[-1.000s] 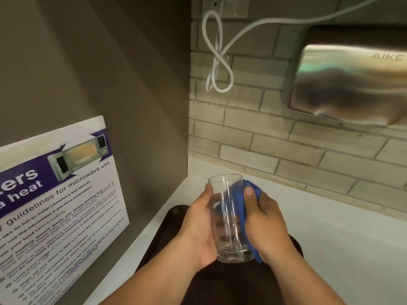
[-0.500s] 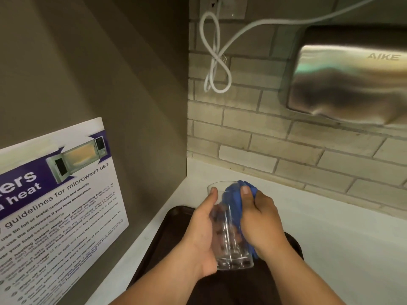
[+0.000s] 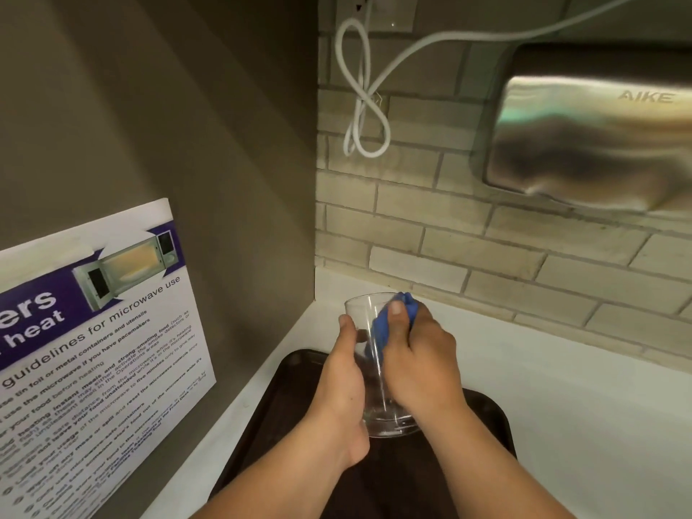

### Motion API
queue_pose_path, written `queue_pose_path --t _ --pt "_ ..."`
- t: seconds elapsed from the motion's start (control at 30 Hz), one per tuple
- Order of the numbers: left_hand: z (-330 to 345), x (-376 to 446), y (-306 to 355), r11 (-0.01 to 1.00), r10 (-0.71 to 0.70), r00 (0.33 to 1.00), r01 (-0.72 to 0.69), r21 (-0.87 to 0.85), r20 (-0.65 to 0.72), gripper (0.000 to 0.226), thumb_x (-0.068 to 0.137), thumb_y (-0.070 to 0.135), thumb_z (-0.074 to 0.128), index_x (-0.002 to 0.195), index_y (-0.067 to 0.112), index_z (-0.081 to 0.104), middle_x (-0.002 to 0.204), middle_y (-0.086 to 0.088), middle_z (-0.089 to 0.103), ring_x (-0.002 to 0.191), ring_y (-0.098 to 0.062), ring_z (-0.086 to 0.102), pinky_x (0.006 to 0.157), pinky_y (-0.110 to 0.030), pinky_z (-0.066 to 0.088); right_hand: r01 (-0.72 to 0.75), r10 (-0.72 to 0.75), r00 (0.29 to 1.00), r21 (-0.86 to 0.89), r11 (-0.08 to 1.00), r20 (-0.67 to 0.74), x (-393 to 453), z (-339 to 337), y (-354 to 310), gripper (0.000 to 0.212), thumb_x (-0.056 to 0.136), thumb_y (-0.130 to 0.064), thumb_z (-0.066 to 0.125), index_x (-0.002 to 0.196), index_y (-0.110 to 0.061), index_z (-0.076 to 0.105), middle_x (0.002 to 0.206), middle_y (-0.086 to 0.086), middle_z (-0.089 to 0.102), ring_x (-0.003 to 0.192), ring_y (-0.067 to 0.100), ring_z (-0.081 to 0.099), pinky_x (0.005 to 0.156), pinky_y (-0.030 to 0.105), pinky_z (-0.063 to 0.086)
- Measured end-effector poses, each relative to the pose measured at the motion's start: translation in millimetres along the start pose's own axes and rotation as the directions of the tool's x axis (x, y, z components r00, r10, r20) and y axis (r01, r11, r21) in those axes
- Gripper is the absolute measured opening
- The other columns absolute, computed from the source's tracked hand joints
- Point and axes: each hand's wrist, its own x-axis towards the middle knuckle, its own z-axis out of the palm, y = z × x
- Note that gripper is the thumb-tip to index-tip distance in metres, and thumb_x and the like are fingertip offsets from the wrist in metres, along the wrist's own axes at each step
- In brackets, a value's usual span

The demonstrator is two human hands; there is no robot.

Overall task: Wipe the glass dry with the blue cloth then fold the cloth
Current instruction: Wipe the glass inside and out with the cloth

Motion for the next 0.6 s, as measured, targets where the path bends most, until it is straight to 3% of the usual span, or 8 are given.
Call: queue_pose_path --t 0.1,0.2,0.27,0.33,0.4,0.5,0.6 --pt "-1 3 -1 0.999 0.037 0.999 -0.037 -0.006 0.031 0.069 0.08 0.077 0.061 0.12 0.022 0.073 0.111 -0.02 0.082 0.103 -0.04 0.079 0.1 -0.062 0.057 -0.176 0.184 0.982 0.148 0.973 -0.044 6 -1 3 0.042 0.106 -0.046 0.031 0.08 -0.025 0.057 0.085 -0.001 0.065 0.087 0.018 0.065 0.082 0.031 0.048" --pt "-3 7 0 0.987 0.156 0.988 -0.156 0.048 0.001 0.081 0.048 0.064 0.089 0.117 0.027 0.068 0.113 -0.015 0.08 0.102 -0.038 0.078 0.093 -0.062 0.061 -0.448 0.438 0.893 0.31 0.839 0.105 8 2 22 0.05 0.104 -0.05 0.034 0.105 -0.011 0.065 0.096 0.012 0.074 0.093 0.03 0.072 0.091 0.047 0.057" --pt "-4 14 5 0.959 0.274 0.96 -0.269 0.094 -0.054 0.069 0.054 0.056 0.095 0.111 0.028 0.07 0.108 -0.013 0.079 0.098 -0.033 0.078 0.09 -0.056 0.064 -0.592 0.54 0.801 0.474 0.652 0.258 2 7 32 0.052 0.103 -0.051 0.04 0.111 -0.008 0.068 0.097 0.021 0.079 0.091 0.038 0.076 0.092 0.054 0.059" --pt "-6 21 10 0.885 0.431 0.901 -0.41 0.223 -0.054 0.069 0.049 0.06 0.089 0.107 0.029 0.07 0.102 -0.011 0.077 0.09 -0.024 0.077 0.082 -0.043 0.064 -0.662 0.558 0.726 0.627 0.409 0.402 -5 13 36 0.051 0.103 -0.047 0.043 0.124 -0.007 0.066 0.117 0.024 0.075 0.111 0.041 0.071 0.105 0.055 0.051" --pt "-10 28 10 0.78 0.543 0.84 -0.507 0.366 0.007 0.069 0.047 0.062 0.084 0.107 0.031 0.068 0.096 -0.004 0.077 0.088 -0.016 0.076 0.077 -0.032 0.06 -0.671 0.517 0.697 0.706 0.227 0.497 -9 19 41 0.052 0.105 -0.041 0.041 0.14 -0.007 0.057 0.141 0.024 0.062 0.133 0.04 0.056 0.118 0.051 0.038" --pt "-19 41 8 0.69 0.605 0.795 -0.556 0.464 0.053 0.062 0.053 0.058 0.09 0.105 0.036 0.066 0.094 -0.004 0.077 0.087 -0.018 0.076 0.078 -0.032 0.06 -0.686 0.493 0.682 0.705 0.177 0.54 -13 23 50 0.053 0.102 -0.042 0.047 0.135 -0.002 0.061 0.128 0.028 0.069 0.119 0.046 0.065 0.11 0.059 0.045" --pt "-39 54 9 0.74 0.606 0.794 -0.54 0.4 -0.049 0.047 0.066 0.037 0.097 0.102 0.033 0.067 0.089 -0.003 0.077 0.082 -0.019 0.075 0.077 -0.033 0.058 -0.699 0.5 0.678 0.683 0.21 0.54 -14 12 64 0.059 0.102 -0.043 0.045 0.124 0.01 0.061 0.1 0.035 0.075 0.082 0.045 0.077 0.078 0.052 0.058"
